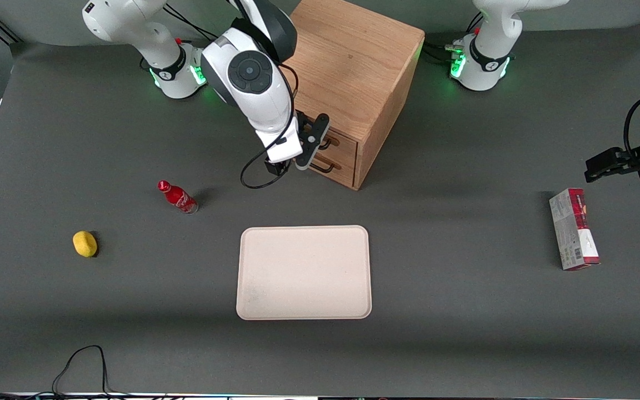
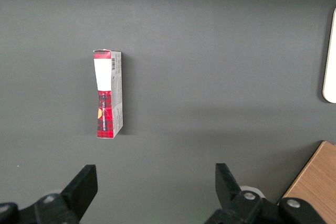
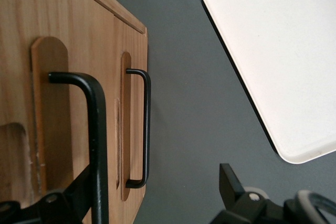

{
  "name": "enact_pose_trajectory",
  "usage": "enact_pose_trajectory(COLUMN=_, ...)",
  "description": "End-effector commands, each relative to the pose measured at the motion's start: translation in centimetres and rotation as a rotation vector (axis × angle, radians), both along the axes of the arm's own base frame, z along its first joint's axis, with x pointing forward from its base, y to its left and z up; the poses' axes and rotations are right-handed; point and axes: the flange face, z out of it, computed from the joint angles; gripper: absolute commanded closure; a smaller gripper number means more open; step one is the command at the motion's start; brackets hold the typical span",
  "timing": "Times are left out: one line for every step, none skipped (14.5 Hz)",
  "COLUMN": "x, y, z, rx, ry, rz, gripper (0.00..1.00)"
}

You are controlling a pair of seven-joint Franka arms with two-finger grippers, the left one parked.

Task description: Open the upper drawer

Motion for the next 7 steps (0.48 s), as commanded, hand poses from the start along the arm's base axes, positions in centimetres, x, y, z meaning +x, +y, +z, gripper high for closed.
enact_pose_trajectory(x=-0.29, y=-0.3, z=-0.3, rx=0.009, ry=-0.007, rz=-0.023, gripper=0.0)
enact_pose_trajectory(x=-0.21, y=-0.36, z=-0.39, rx=0.008, ry=-0.006, rz=-0.023, gripper=0.0)
enact_pose_trajectory(x=-0.16, y=-0.44, z=-0.41, rx=0.007, ry=-0.005, rz=-0.026, gripper=0.0)
enact_pose_trajectory(x=-0.17, y=-0.45, z=-0.31, rx=0.008, ry=-0.006, rz=-0.025, gripper=0.0)
enact_pose_trajectory(x=-0.1, y=-0.51, z=-0.41, rx=0.007, ry=-0.005, rz=-0.028, gripper=0.0)
enact_pose_trajectory(x=0.06, y=-0.62, z=-0.34, rx=0.008, ry=-0.006, rz=-0.031, gripper=0.0)
enact_pose_trajectory(x=0.42, y=-0.8, z=-0.24, rx=0.01, ry=-0.009, rz=-0.033, gripper=0.0)
